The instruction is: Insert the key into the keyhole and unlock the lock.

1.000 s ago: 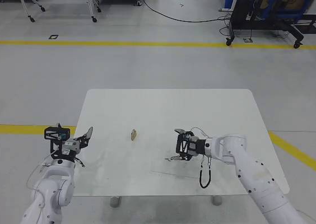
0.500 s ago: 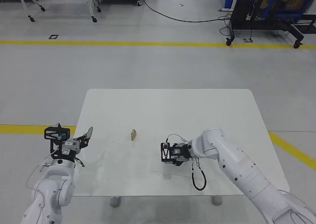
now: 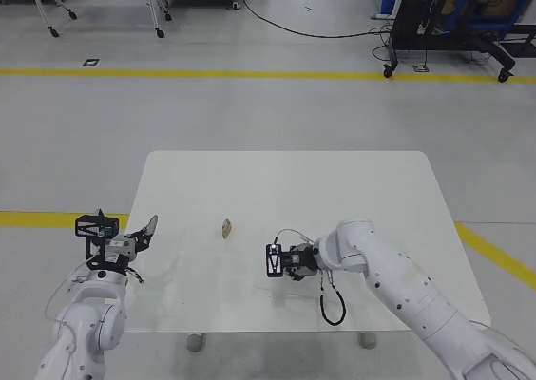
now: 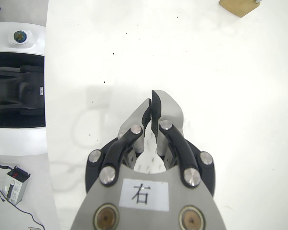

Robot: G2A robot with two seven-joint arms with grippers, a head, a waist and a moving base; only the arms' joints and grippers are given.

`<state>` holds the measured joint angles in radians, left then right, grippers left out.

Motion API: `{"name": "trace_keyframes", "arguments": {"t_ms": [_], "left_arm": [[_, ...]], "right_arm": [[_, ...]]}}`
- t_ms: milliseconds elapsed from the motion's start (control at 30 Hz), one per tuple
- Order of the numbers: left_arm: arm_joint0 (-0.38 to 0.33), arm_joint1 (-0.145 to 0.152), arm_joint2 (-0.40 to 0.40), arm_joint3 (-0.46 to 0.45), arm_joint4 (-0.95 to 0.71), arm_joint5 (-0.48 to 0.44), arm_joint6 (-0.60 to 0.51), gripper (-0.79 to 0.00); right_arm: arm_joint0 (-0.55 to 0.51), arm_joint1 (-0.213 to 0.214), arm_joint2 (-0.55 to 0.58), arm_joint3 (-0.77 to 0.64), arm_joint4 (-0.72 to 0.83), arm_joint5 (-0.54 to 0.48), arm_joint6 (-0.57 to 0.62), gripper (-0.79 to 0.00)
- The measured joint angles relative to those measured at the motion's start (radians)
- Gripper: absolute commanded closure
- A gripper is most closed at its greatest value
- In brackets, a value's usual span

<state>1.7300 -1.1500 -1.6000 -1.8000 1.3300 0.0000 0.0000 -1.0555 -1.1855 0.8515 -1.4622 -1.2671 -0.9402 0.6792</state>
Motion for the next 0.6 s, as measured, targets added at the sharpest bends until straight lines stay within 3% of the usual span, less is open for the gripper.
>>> {"name": "trace_keyframes", "arguments": {"t_ms": [167, 367, 600], "left_arm": [[0.0, 0.0, 0.0, 0.0, 0.0, 0.0, 0.0, -0.785], [0.0, 0.0, 0.0, 0.0, 0.0, 0.0, 0.0, -0.785], [0.0, 0.0, 0.0, 0.0, 0.0, 0.0, 0.0, -0.785]], "right_arm": [[-0.046, 0.024, 0.049, -0.086, -0.101, 0.008, -0.098, 0.0], [-0.084, 0.046, 0.105, -0.112, -0.161, -0.045, -0.325, 0.0], [-0.083, 0.046, 0.104, -0.112, -0.16, -0.043, -0.291, 0.0]]}}
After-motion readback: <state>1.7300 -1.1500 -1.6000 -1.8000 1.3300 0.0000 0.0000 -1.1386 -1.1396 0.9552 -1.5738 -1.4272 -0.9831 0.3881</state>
